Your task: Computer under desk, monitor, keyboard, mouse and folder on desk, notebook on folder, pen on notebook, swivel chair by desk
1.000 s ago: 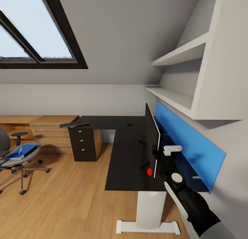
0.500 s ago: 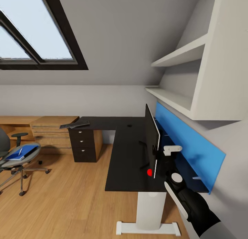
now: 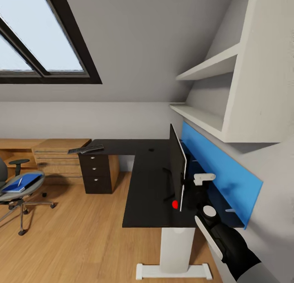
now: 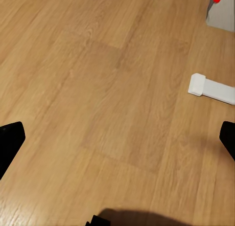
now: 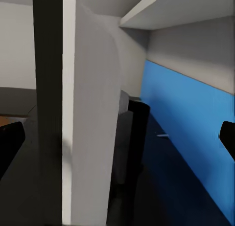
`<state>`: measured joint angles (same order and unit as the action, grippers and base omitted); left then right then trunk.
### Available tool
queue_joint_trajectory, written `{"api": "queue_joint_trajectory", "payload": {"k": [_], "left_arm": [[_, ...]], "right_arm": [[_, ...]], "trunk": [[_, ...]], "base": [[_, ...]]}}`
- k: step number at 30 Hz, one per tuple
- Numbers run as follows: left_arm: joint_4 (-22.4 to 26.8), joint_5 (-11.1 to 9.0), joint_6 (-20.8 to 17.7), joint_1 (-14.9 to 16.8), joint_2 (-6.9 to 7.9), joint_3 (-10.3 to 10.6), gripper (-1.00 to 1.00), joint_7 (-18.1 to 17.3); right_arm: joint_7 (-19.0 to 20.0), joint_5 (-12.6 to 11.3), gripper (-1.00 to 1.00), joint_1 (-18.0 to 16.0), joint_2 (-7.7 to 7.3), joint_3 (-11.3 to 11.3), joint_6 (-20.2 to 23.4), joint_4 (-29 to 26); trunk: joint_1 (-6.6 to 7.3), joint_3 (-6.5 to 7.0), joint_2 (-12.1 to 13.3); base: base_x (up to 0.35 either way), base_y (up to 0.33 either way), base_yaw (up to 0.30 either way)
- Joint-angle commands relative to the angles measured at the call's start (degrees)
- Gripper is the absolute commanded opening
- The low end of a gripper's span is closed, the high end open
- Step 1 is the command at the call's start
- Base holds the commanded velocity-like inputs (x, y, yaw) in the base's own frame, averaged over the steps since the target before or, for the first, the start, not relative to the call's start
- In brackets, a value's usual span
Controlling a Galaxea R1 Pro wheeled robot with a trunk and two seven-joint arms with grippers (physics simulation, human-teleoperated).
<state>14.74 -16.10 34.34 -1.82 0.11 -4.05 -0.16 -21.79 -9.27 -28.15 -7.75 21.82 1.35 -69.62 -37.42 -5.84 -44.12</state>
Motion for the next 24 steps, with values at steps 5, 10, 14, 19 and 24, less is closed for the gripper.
{"api": "queue_joint_trajectory", "payload": {"k": [5, 10, 14, 19, 24], "left_arm": [[0.1, 0.2, 0.0, 0.0, -0.03, -0.3, 1.00, 0.0], [0.1, 0.2, 0.0, 0.0, -0.03, -0.3, 1.00, 0.0], [0.1, 0.2, 0.1, 0.0, -0.03, -0.3, 1.00, 0.0], [0.1, 0.2, 0.1, 0.0, -0.03, -0.3, 1.00, 0.0], [0.1, 0.2, 0.1, 0.0, -0.03, -0.3, 1.00, 0.0]], "right_arm": [[-0.5, -0.4, 1.00, -0.1, -0.08, 0.2, 0.1, 0.0], [-0.5, -0.4, 1.00, -0.1, -0.08, 0.2, 0.1, 0.1], [-0.5, -0.4, 1.00, -0.1, -0.08, 0.2, 0.1, 0.1], [-0.5, -0.4, 1.00, -0.1, -0.08, 0.2, 0.1, 0.1], [-0.5, -0.4, 1.00, -0.1, -0.08, 0.3, 0.1, 0.2]], "trunk": [[-0.02, -0.01, -0.1], [-0.02, 0.01, -0.1], [-0.02, 0.02, -0.1], [-0.02, 0.02, -0.1], [-0.02, 0.02, -0.1]], "base": [[0.000, 0.000, -0.102], [0.000, 0.000, -0.106], [0.000, 0.000, -0.108], [0.000, 0.000, -0.099], [0.000, 0.000, -0.040]]}}
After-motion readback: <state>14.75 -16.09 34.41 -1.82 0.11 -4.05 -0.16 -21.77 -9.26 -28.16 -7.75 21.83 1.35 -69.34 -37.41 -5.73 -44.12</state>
